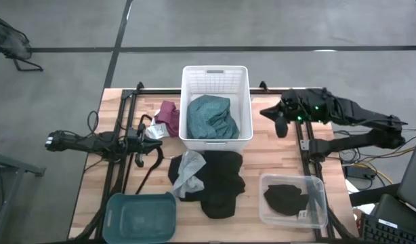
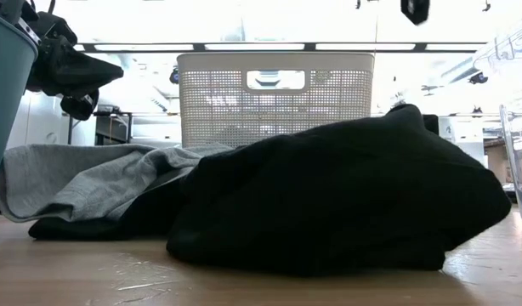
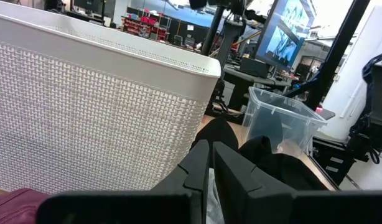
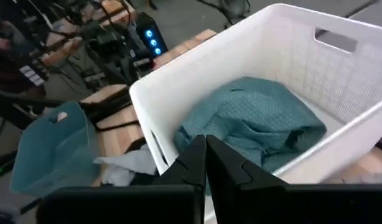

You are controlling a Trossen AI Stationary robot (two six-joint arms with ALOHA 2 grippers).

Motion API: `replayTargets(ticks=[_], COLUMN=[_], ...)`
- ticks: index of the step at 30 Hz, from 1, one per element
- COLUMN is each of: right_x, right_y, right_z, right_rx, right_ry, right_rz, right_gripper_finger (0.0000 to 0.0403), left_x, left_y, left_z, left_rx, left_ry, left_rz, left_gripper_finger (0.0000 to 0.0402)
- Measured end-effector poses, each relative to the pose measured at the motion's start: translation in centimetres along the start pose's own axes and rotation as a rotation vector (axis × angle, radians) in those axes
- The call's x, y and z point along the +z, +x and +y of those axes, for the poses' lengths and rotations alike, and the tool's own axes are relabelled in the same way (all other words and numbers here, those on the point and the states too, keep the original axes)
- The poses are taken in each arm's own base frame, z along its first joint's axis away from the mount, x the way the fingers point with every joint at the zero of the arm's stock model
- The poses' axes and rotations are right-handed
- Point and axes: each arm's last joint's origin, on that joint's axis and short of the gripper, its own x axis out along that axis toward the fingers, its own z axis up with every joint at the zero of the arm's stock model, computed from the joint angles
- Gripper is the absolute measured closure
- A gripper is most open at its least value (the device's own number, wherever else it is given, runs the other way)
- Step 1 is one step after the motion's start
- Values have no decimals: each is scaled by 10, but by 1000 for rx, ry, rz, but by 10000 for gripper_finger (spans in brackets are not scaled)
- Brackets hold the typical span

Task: Pick & Place Cloths
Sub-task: Put the red underwear into the transparent bin

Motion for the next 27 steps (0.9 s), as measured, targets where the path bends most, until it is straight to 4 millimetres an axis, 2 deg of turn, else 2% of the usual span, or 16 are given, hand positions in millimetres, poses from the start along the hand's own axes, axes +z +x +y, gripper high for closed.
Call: replayTargets(ticks=[5, 10, 17, 27], right_x=[-31, -66, -118, -168], right_y=[-9, -17, -18, -8], right_z=[-13, -29, -60, -89], right_rx=[27, 70, -21, -74], right_ry=[0, -35, -215, -17], right_rz=[-166, -242, -307, -454], right_gripper_finger=[394, 394, 394, 394], left_x=[0, 0, 0, 0], left_y=[0, 0, 0, 0], left_z=[0, 0, 0, 0], left_rx=[0, 0, 0, 0], left_ry=[0, 0, 0, 0], left_rz=[0, 0, 0, 0], left_gripper_finger=[374, 374, 374, 374])
